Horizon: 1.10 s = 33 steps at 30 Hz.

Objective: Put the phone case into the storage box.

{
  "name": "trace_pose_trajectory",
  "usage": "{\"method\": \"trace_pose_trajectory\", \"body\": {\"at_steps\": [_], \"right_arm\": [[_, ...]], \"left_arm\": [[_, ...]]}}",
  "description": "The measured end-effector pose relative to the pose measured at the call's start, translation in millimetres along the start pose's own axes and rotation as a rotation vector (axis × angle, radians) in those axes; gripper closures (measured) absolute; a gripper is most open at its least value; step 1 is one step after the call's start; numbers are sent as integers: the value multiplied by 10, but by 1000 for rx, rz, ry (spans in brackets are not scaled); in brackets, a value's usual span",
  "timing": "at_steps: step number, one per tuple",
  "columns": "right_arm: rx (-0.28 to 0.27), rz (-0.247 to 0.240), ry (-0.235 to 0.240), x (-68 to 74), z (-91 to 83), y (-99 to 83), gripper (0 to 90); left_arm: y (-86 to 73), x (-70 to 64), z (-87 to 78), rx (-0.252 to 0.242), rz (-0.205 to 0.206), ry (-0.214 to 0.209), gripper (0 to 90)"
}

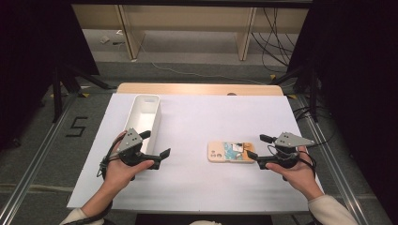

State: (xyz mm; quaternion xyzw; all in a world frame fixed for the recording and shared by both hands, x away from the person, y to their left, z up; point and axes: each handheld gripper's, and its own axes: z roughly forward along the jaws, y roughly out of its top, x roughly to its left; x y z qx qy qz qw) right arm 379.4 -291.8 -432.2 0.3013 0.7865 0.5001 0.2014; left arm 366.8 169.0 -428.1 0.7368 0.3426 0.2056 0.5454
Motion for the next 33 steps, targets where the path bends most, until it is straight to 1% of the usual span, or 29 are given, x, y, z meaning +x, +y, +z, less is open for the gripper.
{"method": "trace_pose_trajectory", "body": {"at_steps": [3, 7, 11, 17, 23, 26, 27, 29, 30, 31, 32, 33], "right_arm": [[-4, 13, -1, -11, -13, -2, 182], [-6, 5, -6, -25, -19, -5, 182], [-7, 13, -6, -39, -16, -6, 180], [-4, 11, -15, -42, -11, -5, 183], [6, 8, -25, -74, 10, 11, 197], [16, -6, -38, -101, 42, 38, 275], [24, -17, -50, -115, 58, 50, 319], [35, -22, -67, -147, 98, 75, 419], [42, -20, -79, -169, 120, 93, 481], [49, -21, -86, -189, 146, 112, 581], [59, -20, -71, -211, 175, 134, 654], [71, -23, -77, -228, 207, 155, 732]], "left_arm": [[6, 9, -4, -5, -9, 6, 3], [24, 32, -18, -12, -2, 15, 3], [15, 25, -16, -11, -12, 13, 3], [16, 21, -17, -11, -8, 14, 3], [11, 19, -27, -9, -3, 15, 3], [7, 16, -38, -10, 2, 18, 3], [3, 14, -41, -10, 2, 19, 3], [-4, 9, -54, -11, 1, 21, 3], [-4, 10, -60, -11, 3, 21, 4], [-4, 12, -63, -12, 4, 22, 4], [-6, 13, -63, -13, 2, 23, 5], [-8, 15, -62, -11, 4, 24, 6]]}}
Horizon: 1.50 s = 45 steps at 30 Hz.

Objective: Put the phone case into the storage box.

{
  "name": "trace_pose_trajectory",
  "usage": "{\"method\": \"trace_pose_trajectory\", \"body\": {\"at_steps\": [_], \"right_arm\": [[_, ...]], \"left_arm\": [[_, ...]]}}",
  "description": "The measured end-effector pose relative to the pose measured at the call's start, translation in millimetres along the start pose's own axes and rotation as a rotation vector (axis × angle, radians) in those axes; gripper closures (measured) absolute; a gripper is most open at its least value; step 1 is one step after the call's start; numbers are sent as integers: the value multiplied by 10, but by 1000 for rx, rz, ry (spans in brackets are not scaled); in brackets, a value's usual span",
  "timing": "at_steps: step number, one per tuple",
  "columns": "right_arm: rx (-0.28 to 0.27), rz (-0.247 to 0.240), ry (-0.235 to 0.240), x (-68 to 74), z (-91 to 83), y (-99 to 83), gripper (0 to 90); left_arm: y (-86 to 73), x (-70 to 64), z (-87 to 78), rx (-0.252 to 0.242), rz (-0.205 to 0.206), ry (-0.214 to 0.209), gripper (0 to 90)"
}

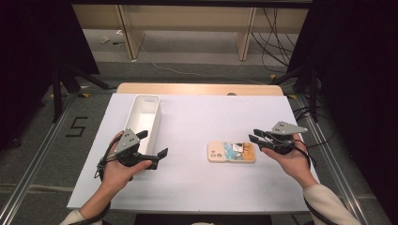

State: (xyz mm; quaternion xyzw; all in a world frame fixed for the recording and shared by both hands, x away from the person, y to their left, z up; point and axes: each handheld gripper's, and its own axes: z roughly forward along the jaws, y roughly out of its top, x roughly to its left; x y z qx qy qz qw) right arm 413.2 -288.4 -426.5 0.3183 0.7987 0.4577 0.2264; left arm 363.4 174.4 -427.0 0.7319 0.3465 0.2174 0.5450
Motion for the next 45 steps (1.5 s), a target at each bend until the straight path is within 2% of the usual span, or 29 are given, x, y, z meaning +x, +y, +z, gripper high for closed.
{"method": "trace_pose_trajectory", "body": {"at_steps": [1, 3, 7, 11, 16, 20, 32, 38, 45], "right_arm": [[19, -11, -16, -10, 32, 23, 800], [59, -12, -17, -31, 118, 58, 893], [157, -10, -28, -85, 335, 71, 900], [247, 19, -42, -157, 518, 49, 900], [318, 56, -35, -219, 668, 5, 900], [367, 61, -37, -241, 730, -32, 900], [426, 85, -24, -266, 778, -88, 900], [452, 69, -11, -244, 742, -83, 900], [494, 46, 6, -192, 623, -108, 900]], "left_arm": [[-2, 1, 2, 1, 0, -1, 7], [0, 1, 2, -1, -1, -3, 7], [-3, 2, 6, 0, -2, -6, 9], [-4, 4, 9, 1, -1, -6, 10], [-3, -8, 17, 2, 1, -10, 11], [-7, -9, 20, 4, -2, -10, 12], [-12, -9, 28, 7, -2, -14, 12], [-10, -11, 21, 6, 0, -14, 13], [-9, -17, 17, 5, 0, -16, 14]]}}
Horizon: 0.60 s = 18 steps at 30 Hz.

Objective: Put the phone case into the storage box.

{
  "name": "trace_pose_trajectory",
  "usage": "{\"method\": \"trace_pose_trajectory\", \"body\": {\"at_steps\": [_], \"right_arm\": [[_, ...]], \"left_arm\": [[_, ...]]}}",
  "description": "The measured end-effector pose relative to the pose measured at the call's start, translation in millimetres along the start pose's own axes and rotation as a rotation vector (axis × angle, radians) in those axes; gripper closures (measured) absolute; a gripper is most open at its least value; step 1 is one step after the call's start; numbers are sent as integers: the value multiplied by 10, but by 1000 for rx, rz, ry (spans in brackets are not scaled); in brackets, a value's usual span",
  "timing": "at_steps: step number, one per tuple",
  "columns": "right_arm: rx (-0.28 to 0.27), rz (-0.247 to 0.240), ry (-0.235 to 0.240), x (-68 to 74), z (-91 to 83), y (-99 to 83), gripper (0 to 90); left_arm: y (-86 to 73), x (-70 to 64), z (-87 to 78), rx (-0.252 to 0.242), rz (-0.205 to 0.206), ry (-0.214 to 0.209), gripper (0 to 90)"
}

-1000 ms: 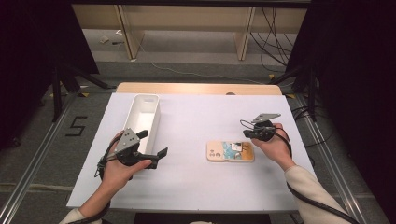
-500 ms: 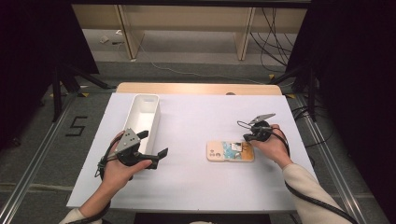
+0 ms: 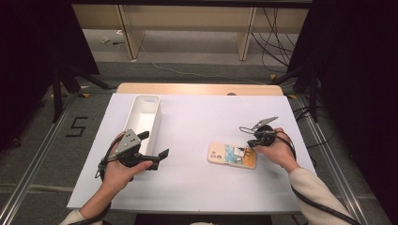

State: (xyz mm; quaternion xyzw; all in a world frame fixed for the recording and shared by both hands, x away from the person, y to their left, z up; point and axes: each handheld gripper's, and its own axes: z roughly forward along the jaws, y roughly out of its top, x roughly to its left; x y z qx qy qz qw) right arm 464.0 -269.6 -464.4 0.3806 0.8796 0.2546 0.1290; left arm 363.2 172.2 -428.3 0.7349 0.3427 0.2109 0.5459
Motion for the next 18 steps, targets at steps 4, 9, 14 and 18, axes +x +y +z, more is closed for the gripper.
{"method": "trace_pose_trajectory", "body": {"at_steps": [4, 9, 14, 18], "right_arm": [[31, 3, 4, 31, -56, -64, 900], [73, -11, 11, 97, -97, -109, 900], [103, -33, 18, 160, -128, -158, 900], [116, -44, 27, 214, -166, -202, 900]], "left_arm": [[3, -3, 0, 0, 2, 1, 14], [4, -6, 1, 0, 2, 1, 15], [3, -6, -1, 0, 2, 1, 15], [4, -10, -2, -1, 2, 0, 15]]}}
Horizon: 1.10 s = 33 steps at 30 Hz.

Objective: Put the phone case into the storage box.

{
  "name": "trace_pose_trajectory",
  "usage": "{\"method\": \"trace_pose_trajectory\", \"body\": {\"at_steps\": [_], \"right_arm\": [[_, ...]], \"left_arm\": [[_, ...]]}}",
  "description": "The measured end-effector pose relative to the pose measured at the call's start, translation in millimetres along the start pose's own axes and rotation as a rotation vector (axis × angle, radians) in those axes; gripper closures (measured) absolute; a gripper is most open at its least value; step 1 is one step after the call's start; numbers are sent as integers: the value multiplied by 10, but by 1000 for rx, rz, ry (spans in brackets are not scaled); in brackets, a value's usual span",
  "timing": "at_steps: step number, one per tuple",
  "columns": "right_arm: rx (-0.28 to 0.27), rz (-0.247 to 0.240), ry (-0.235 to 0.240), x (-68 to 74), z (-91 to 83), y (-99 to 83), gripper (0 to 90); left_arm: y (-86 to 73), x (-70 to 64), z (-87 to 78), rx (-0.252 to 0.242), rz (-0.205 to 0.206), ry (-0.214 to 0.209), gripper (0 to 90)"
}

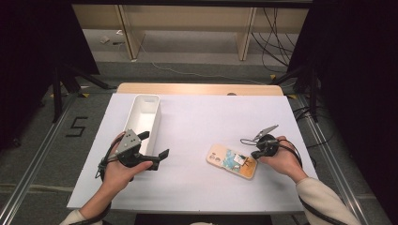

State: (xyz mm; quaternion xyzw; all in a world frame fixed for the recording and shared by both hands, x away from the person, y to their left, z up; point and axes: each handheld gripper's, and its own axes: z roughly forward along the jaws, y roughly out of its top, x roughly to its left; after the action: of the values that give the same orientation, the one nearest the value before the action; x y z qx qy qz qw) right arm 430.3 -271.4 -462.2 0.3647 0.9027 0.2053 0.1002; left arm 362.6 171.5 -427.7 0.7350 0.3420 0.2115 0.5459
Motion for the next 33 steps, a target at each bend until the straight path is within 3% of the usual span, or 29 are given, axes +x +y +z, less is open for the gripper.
{"method": "trace_pose_trajectory", "body": {"at_steps": [5, 13, 19, 21, 22, 23, 24, 25, 26, 27, 29, 33], "right_arm": [[10, -28, 4, 61, -25, -35, 900], [6, -31, 2, 81, -30, -51, 900], [-11, -22, -2, 54, -69, -26, 787], [-37, -43, 8, 49, -120, 17, 681], [-54, -56, 10, 73, -150, 60, 502], [-52, -61, 13, 88, -157, 74, 417], [-52, -61, 13, 88, -157, 74, 417], [-49, -79, 18, 149, -149, 108, 220], [-49, -79, 18, 149, -149, 108, 220], [-44, -80, 23, 174, -145, 118, 158], [-19, -133, 43, 246, -116, 148, 57], [11, -165, 57, 334, -68, 180, 16]], "left_arm": [[2, 1, 3, 0, -1, 0, 18], [2, 2, 1, -1, -2, -2, 20], [5, 2, -1, 0, -1, -3, 22], [6, 2, 1, 1, -1, -2, 22], [6, 2, 2, 1, -1, -2, 22], [7, 2, 4, 1, -1, -2, 22], [7, 2, 4, 1, -1, -2, 22], [7, 1, 4, 1, -1, -2, 22], [7, 1, 4, 1, -1, -2, 22], [7, 1, 5, 2, -1, -2, 22], [7, 2, 4, 2, -1, -2, 22], [7, 2, 4, 1, -2, -2, 22]]}}
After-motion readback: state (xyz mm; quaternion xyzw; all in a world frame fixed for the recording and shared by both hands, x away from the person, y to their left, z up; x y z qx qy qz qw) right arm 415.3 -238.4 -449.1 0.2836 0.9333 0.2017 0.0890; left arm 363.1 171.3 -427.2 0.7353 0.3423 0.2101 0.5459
